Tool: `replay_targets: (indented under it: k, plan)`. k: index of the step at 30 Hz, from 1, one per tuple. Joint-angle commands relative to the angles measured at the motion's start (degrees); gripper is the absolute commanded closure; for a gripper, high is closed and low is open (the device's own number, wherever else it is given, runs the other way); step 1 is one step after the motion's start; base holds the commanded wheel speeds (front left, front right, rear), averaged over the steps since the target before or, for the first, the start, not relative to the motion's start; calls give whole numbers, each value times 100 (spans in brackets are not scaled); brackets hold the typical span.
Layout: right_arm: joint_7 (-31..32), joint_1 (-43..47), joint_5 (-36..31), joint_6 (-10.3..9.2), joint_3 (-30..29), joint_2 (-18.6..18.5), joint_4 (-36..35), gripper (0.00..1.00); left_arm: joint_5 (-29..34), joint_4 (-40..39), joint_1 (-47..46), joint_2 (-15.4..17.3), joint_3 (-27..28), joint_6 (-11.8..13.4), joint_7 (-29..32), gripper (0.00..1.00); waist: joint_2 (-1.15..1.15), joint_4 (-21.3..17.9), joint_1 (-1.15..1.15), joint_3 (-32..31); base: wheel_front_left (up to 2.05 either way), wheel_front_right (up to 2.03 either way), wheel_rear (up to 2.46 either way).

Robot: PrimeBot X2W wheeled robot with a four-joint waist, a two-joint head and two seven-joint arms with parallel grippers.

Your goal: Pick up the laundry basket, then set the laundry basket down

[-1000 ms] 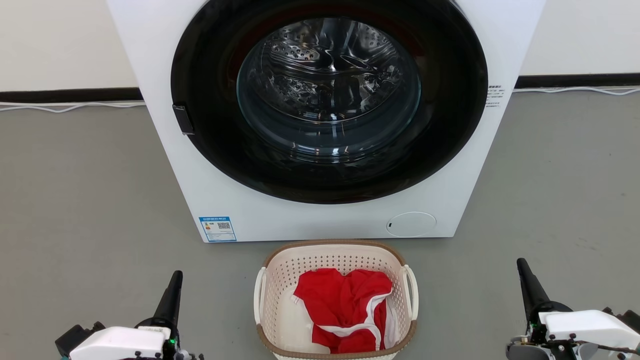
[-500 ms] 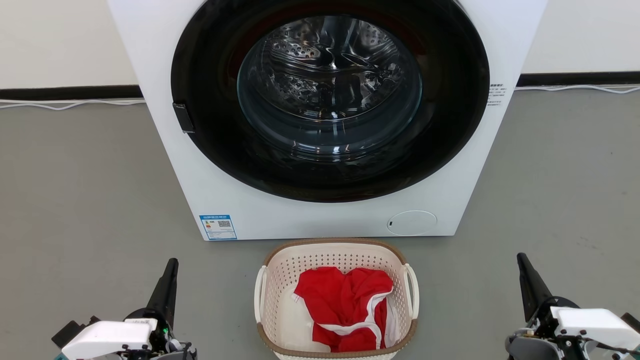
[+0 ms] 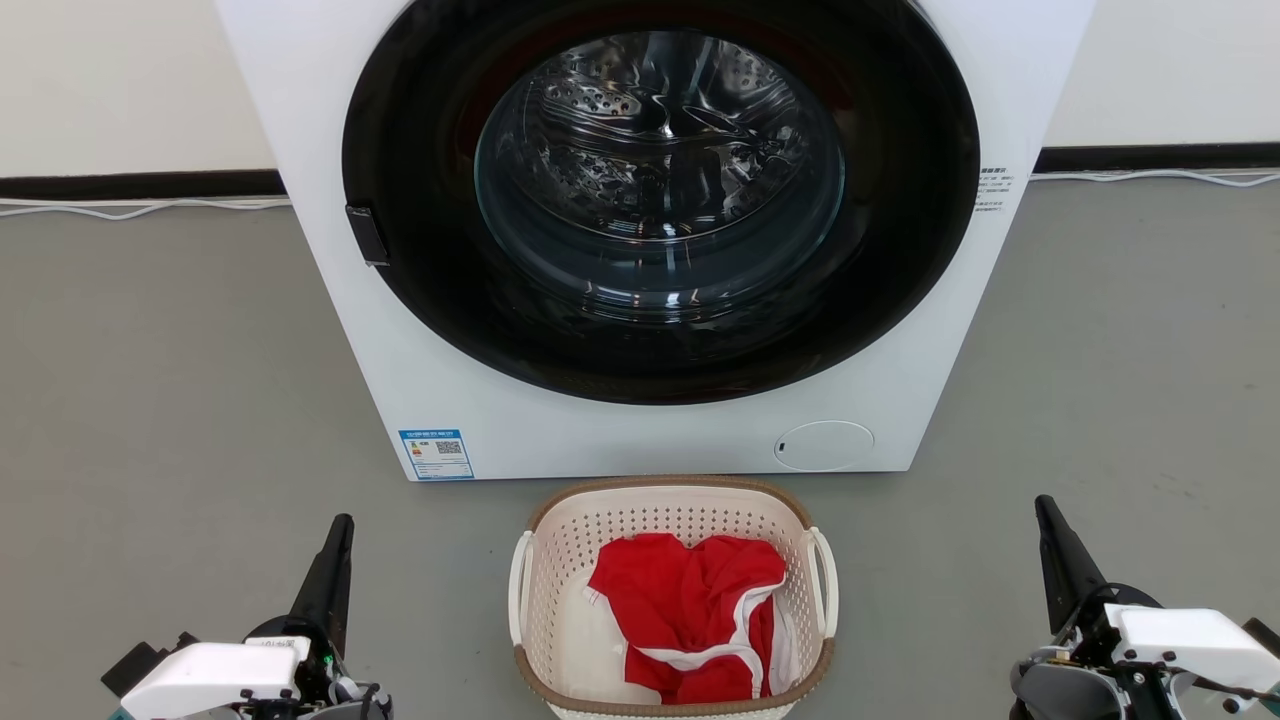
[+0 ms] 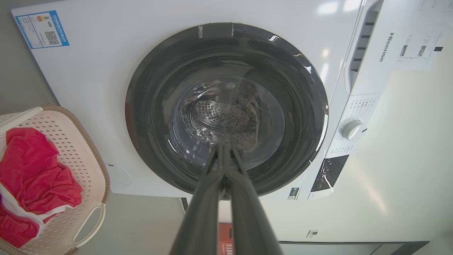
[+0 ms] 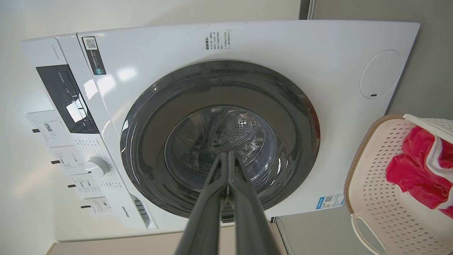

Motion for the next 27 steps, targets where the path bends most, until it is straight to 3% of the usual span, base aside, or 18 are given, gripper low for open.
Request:
replay_targets:
  k: [1,27]
  plan:
    - [59,-233,38,42,107,-66,-172,100,-26,-166,-321,58,178,-40,36,100,0,0,0,0,0,0,0]
    - [59,-233,38,42,107,-66,-172,100,-26,-167,-320,58,178,-40,36,100,0,0,0,0,0,0,0]
